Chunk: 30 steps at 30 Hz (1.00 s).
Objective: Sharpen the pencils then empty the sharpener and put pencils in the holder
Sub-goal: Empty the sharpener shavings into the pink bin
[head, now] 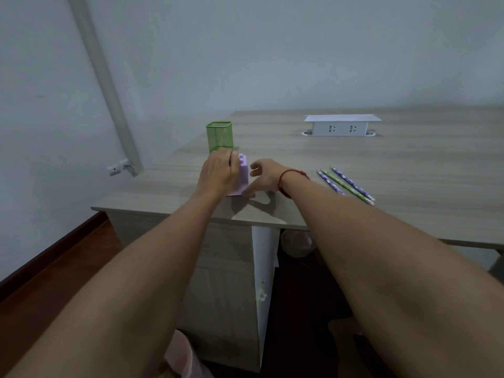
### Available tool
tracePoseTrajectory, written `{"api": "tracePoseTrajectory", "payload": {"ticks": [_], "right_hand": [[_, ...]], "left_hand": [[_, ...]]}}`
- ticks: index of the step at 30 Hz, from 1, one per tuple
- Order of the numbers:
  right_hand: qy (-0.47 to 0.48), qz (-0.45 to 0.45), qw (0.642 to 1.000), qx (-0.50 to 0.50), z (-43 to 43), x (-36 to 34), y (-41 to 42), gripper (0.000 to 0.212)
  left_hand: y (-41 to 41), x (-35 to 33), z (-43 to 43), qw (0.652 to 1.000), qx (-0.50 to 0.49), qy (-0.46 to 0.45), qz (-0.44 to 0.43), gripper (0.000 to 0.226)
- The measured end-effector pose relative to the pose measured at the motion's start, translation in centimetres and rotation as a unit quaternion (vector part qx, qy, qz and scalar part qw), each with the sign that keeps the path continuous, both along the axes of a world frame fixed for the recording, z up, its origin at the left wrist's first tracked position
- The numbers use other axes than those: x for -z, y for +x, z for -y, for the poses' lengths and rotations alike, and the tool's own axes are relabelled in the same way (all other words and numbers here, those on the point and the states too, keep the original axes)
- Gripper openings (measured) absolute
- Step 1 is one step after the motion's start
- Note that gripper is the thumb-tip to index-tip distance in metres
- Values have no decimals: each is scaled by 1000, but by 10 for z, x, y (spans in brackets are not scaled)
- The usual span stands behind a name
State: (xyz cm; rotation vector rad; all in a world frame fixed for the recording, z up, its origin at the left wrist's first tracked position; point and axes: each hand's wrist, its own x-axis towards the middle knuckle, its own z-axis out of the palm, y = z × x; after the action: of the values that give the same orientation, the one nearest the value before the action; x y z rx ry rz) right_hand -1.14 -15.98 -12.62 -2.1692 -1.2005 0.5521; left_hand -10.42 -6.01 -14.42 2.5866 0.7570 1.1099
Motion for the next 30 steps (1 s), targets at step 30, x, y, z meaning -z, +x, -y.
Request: {"api": "tracePoseTrajectory", "payload": {"ticks": [30], "right_hand": [[164,40,983,66,48,-56,0,56]], "left_hand": [[-15,-35,38,999,27,-16,-30,54]]}}
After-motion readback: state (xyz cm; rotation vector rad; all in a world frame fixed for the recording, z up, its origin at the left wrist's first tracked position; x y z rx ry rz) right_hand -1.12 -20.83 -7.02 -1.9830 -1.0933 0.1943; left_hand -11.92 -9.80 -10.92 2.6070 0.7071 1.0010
